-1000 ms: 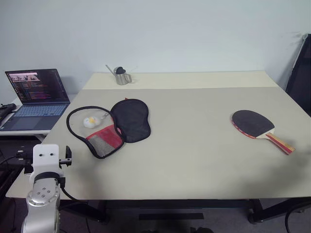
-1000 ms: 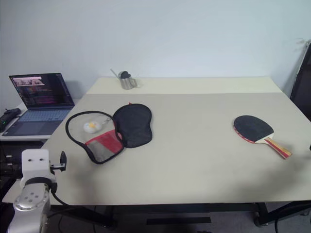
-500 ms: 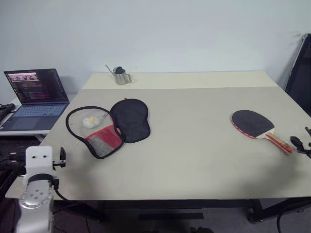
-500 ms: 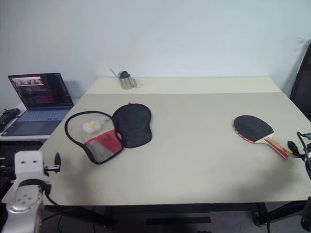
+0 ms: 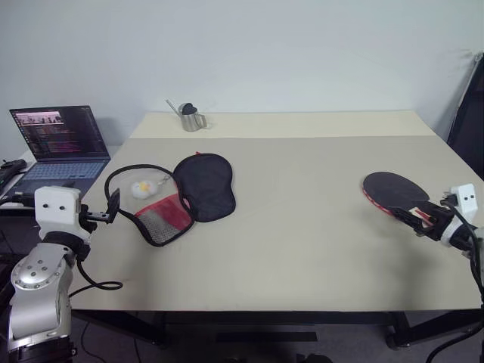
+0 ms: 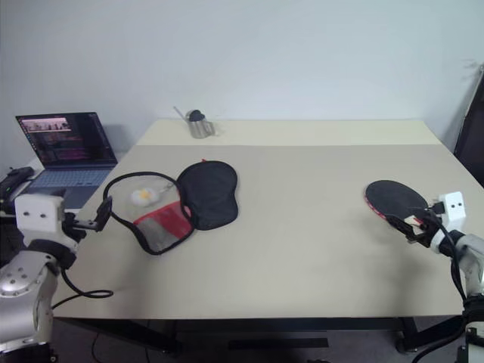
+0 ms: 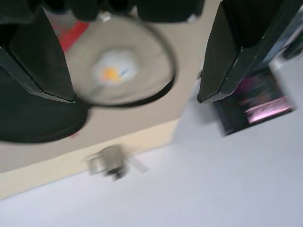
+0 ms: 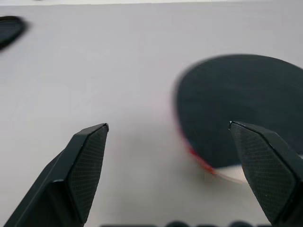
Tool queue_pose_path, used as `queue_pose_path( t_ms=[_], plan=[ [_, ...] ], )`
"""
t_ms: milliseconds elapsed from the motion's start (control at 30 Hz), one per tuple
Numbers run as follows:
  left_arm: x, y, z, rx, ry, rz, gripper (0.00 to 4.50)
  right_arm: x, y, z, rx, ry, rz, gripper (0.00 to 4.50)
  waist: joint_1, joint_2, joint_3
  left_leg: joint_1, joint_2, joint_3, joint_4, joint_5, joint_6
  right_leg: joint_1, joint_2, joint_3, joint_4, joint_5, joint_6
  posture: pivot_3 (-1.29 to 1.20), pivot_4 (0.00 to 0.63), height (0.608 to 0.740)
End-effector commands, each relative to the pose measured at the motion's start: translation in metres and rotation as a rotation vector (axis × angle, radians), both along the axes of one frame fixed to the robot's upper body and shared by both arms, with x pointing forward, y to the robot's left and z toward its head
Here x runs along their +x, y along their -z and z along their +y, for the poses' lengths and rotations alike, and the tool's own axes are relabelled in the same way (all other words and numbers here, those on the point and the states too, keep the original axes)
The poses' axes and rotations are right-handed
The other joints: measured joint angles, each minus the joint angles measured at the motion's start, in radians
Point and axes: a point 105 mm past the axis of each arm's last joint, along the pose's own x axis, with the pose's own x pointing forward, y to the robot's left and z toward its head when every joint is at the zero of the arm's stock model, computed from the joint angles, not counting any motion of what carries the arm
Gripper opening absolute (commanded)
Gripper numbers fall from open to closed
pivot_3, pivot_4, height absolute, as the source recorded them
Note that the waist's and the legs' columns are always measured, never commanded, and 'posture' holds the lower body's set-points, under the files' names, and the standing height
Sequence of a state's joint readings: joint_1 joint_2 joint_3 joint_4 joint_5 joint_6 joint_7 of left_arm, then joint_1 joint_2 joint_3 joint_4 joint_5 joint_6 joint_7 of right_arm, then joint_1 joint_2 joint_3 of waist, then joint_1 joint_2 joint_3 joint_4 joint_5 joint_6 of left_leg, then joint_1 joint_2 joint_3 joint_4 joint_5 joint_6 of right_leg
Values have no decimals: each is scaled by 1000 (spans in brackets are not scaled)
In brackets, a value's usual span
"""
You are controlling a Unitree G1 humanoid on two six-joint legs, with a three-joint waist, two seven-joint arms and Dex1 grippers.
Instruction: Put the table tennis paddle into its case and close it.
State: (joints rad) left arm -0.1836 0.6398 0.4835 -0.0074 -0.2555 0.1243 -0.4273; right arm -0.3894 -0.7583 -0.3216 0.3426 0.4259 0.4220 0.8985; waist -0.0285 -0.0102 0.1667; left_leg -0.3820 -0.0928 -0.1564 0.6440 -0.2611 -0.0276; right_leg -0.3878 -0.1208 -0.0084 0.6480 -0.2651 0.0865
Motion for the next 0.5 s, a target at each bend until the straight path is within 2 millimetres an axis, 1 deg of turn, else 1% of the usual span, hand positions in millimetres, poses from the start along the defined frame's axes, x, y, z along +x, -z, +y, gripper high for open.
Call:
queue_pose_path(
  t_ms=[33, 100, 133, 233, 333, 400, 500],
  plan=[
    [6, -17, -8, 26, 122, 0, 4500, -10, -26, 63, 5, -249, -58, 4457, -4, 0, 0, 0, 0, 0, 0, 0, 0, 0, 0, 0, 1, 0, 0, 0, 150, 740],
    [6, -14, -5, 9, 145, 29, 4500, -12, -29, 82, -10, -305, -63, 4457, -7, 1, 0, 1, 0, 0, 0, -1, 2, 0, 1, 1, 1, 0, 0, 0, 150, 740],
    [6, -12, -3, 1, 156, 45, 4500, -10, -33, 92, -2, -320, -77, 4457, -7, 0, 0, 1, 0, 0, 0, -1, 2, 0, 1, 1, 1, 0, 0, 0, 150, 740],
    [6, -4, -4, -5, 199, 98, 4500, -2, -41, 126, 44, -365, -112, 4457, -6, 0, 0, 1, 0, 0, 0, -1, 2, -1, 1, 1, 1, 0, 0, 0, 150, 740],
    [6, 2, -5, -21, 212, 120, 4500, 12, -41, 156, 87, -366, -122, 4457, -4, 0, 0, 1, 0, -2, 0, -1, 2, -1, 1, 0, 2, 0, 0, 0, 150, 740],
    [6, 6, -9, -37, 227, 131, 4500, 24, -41, 171, 125, -331, -121, 4457, -3, 0, 0, 0, 0, -3, 0, 0, 0, -1, 1, 0, 1, 0, -1, 0, 150, 740],
    [6, 14, -21, -55, 261, 154, 4500, 32, -39, 194, 146, -339, -111, 4457, -2, 0, 0, 0, 0, -3, 0, 0, -1, -2, 1, 0, 1, 0, -1, 0, 150, 740]
  ],
)
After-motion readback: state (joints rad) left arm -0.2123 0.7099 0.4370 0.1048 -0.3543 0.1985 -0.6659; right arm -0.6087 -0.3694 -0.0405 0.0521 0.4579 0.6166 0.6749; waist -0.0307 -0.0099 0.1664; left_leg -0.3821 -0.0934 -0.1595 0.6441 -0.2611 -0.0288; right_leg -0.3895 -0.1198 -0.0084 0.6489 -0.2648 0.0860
